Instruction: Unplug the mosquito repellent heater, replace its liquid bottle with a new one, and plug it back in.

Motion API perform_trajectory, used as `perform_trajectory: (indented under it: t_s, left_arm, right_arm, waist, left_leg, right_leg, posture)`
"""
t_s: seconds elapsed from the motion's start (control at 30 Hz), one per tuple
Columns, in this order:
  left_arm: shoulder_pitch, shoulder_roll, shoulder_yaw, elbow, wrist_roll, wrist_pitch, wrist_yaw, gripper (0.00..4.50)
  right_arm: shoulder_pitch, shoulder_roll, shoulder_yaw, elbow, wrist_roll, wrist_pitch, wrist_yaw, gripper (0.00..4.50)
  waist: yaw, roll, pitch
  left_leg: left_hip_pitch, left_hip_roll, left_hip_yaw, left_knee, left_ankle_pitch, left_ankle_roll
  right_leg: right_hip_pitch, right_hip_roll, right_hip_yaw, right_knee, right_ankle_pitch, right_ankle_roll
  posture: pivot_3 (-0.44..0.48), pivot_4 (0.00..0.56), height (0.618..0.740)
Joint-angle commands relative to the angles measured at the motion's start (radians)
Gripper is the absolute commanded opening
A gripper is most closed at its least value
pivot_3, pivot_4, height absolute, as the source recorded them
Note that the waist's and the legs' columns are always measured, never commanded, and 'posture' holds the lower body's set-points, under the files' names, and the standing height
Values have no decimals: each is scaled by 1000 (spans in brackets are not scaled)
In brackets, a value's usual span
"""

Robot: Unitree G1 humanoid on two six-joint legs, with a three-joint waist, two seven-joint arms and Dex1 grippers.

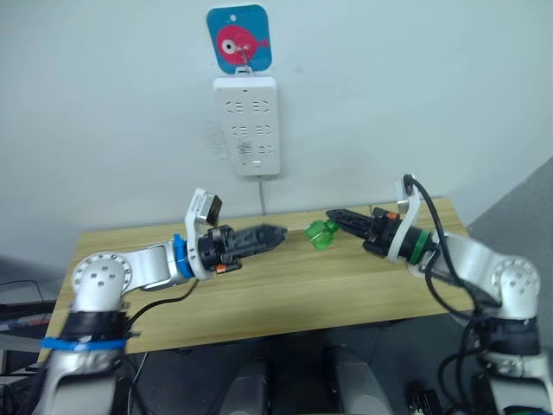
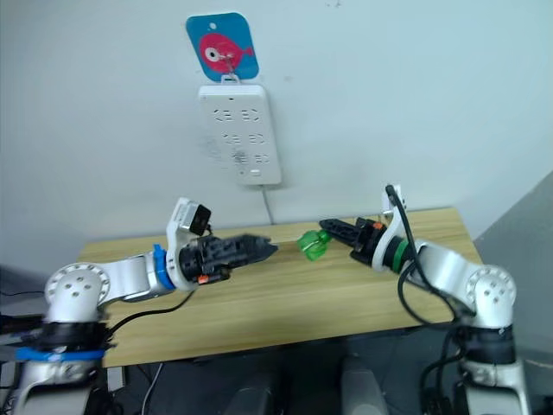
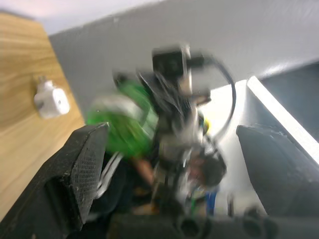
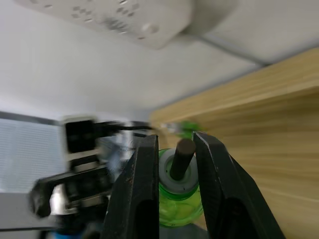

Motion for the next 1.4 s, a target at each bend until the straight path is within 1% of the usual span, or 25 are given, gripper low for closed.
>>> perform_trajectory:
  t_s: [0.03, 0.07, 0.1, 0.13, 0.17, 0.2, 0.23, 0.3, 0.33, 0.4, 0.5, 0.6, 0.8, 0.97, 1.03, 1.07, 1.17, 1.23, 1.33, 1.37, 1.4]
  left_arm:
    - [38, 19, -119, -171, 393, -315, -183, 4500]
    - [46, 7, -152, -171, 510, -430, -196, 4500]
    - [51, -11, -188, -161, 652, -573, -191, 4500]
    - [57, -38, -211, -144, 761, -693, -185, 4500]
    - [62, -59, -222, -127, 827, -770, -185, 4500]
    - [69, -88, -233, -110, 895, -859, -180, 4500]
    - [77, -109, -237, -97, 937, -917, -182, 4500]
    - [93, -133, -267, -85, 1029, -1036, -203, 4500]
    - [98, -146, -274, -87, 1048, -1055, -207, 4500]
    - [99, -169, -277, -97, 1061, -1058, -209, 4500]
    - [92, -192, -269, -104, 1065, -1048, -213, 4500]
    - [83, -204, -262, -106, 1067, -1035, -216, 4500]
    - [83, -200, -239, -126, 1048, -994, -229, 4500]
    - [113, -188, -222, -137, 1058, -987, -232, 4500]
    - [140, -183, -216, -150, 1060, -983, -234, 4500]
    - [151, -182, -213, -156, 1060, -981, -234, 4500]
    - [181, -188, -202, -164, 1062, -971, -216, 4500]
    - [211, -195, -190, -157, 1080, -977, -189, 4500]
    - [296, -206, -178, -109, 1160, -1036, -125, 4500]
    - [331, -217, -167, -88, 1182, -1058, -95, 4500]
    - [369, -236, -146, -64, 1202, -1078, -50, 4500]
  right_arm:
    - [-19, -72, 50, -47, -298, -39, 201, 686]
    - [-4, -109, 106, -77, -460, -97, 280, 686]
    - [14, -146, 181, -106, -651, -192, 363, 686]
    - [33, -176, 257, -115, -831, -294, 437, 686]
    - [47, -189, 303, -113, -946, -366, 488, 686]
    - [65, -189, 372, -78, -1099, -481, 534, 686]
    - [77, -180, 411, -49, -1203, -560, 567, 686]
    - [92, -127, 464, 54, -1371, -701, 593, 686]
    - [91, -100, 477, 108, -1431, -742, 600, 686]
    - [83, -38, 461, 199, -1486, -757, 603, 686]
    - [60, 25, 437, 298, -1561, -791, 629, 686]
    - [32, 92, 401, 425, -1594, -806, 644, 686]
    - [-9, 141, 359, 582, -1690, -859, 686, 686]
    - [-12, 178, 325, 637, -1735, -891, 698, 686]
    - [-8, 190, 314, 630, -1743, -894, 712, 1404]
    - [-6, 194, 308, 620, -1747, -894, 718, 1573]
    - [13, 183, 291, 553, -1762, -884, 731, 2562]
    - [35, 158, 278, 469, -1768, -875, 745, 3230]
    - [63, 118, 274, 308, -1775, -831, 782, 4254]
    - [66, 103, 280, 251, -1775, -811, 805, 4490]
    - [63, 90, 290, 187, -1764, -780, 840, 4490]
  waist:
    - [4, 2, 1]
    - [6, 1, 1]
    - [8, 1, 1]
    - [11, 1, 1]
    - [15, 1, 1]
    - [16, 0, 2]
    - [18, -1, 2]
    - [20, -1, 2]
    - [19, -3, 3]
    - [20, -4, 4]
    - [25, -5, 5]
    - [27, -5, 5]
    - [28, -5, 5]
    - [27, -5, 5]
    - [27, -5, 5]
    - [28, -5, 5]
    - [29, -5, 5]
    - [29, -4, 5]
    - [29, -4, 5]
    - [28, -4, 5]
    - [26, -4, 4]
  left_leg:
    - [1, 0, 2, 0, 0, 0]
    - [0, 1, 2, 0, -1, 1]
    - [0, 2, 2, 0, -1, 1]
    - [0, 2, 2, 0, -1, 1]
    - [-1, 2, 3, 1, -1, 1]
    - [-1, 1, 3, 1, -1, 1]
    - [-1, 1, 4, 2, 0, 1]
    - [-1, 1, 6, 2, 0, 0]
    - [-1, 2, 7, 3, 0, 0]
    - [-1, 2, 7, 2, 0, 0]
    - [-1, 2, 6, 3, 0, 0]
    - [-1, 2, 6, 3, 0, 0]
    - [0, 2, 5, 3, 0, 0]
    - [0, 2, 6, 3, 0, -1]
    - [1, 2, 6, 3, 0, -1]
    - [1, 2, 6, 3, 0, -1]
    - [0, 2, 6, 3, 0, -1]
    - [0, 2, 6, 3, 0, -1]
    - [0, 2, 6, 3, 0, -1]
    - [1, 2, 6, 3, 0, -1]
    - [1, 2, 6, 2, 0, -1]
  right_leg:
    - [0, 0, 0, 0, 0, 0]
    - [0, -1, 0, -1, 0, 0]
    - [1, -1, 0, -2, 0, 0]
    - [1, -1, 0, -2, 0, 0]
    - [1, -1, 0, -3, 0, 0]
    - [1, -1, 0, -3, 0, 0]
    - [0, -1, 1, -4, 0, 0]
    - [0, -3, 2, -4, 0, 0]
    - [0, -3, 2, -4, 0, 0]
    - [-1, -3, 3, -3, 0, 0]
    - [-1, -3, 2, -2, 0, 0]
    - [-1, -3, 2, -2, 0, 0]
    - [-1, -3, 1, -1, 0, 0]
    - [-1, -3, 1, 0, 0, 0]
    - [-1, -3, 1, 1, 0, 0]
    - [-1, -3, 1, 1, 0, 0]
    - [-1, -3, 1, 1, 0, 0]
    - [-1, -3, 1, 1, 0, 0]
    - [-1, -3, 1, 1, 0, 0]
    - [-1, -3, 1, 1, 0, 0]
    - [-2, -3, 1, 1, 0, 0]
  posture:
    - [-106, 259, 740]
    - [-108, 258, 740]
    - [-112, 256, 740]
    - [-112, 256, 740]
    - [-112, 256, 740]
    - [-117, 257, 740]
    - [-114, 256, 740]
    - [-104, 256, 740]
    - [-104, 256, 740]
    - [-95, 255, 740]
    - [-92, 256, 740]
    - [-81, 251, 740]
    - [-66, 244, 740]
    - [-62, 239, 740]
    - [-64, 233, 740]
    - [-64, 230, 740]
    - [-64, 227, 740]
    - [-68, 221, 740]
    - [-76, 219, 740]
    - [-80, 218, 740]
    - [-80, 218, 740]
